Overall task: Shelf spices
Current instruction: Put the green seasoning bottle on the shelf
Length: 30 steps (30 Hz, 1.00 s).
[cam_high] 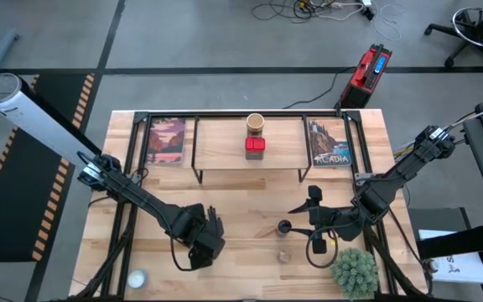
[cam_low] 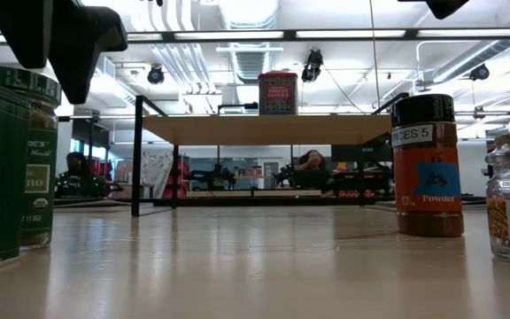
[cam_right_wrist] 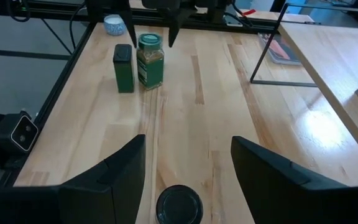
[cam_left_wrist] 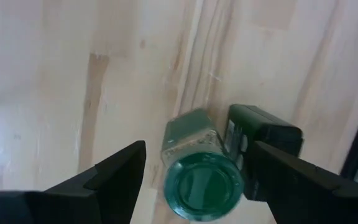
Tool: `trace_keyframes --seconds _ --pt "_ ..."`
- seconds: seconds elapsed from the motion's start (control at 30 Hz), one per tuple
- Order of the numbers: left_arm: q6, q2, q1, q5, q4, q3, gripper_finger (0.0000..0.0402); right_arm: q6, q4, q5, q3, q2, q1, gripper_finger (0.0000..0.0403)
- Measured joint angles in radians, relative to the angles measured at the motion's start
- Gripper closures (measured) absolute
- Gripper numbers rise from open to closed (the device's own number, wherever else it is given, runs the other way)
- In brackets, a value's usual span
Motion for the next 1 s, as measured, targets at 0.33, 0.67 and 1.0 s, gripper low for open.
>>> trace_keyframes --seconds 0.33,0.67,1.0 --pt "-0.074 0.0 0.0 0.043 -0.048 0.001 0.0122 0.0 0.0 0.0 0.0 0.0 0.0 0.019" --pt "-0.133 0.001 0.0 0.057 -0.04 -0.005 0.0122 0.0 0.0 0.0 0.0 0.0 0.0 0.019" --pt "-0.15 0.002 0.001 0.034 -0.019 -0.051 0.0122 0.0 0.0 -0.001 0.0 0.0 0.0 0.019"
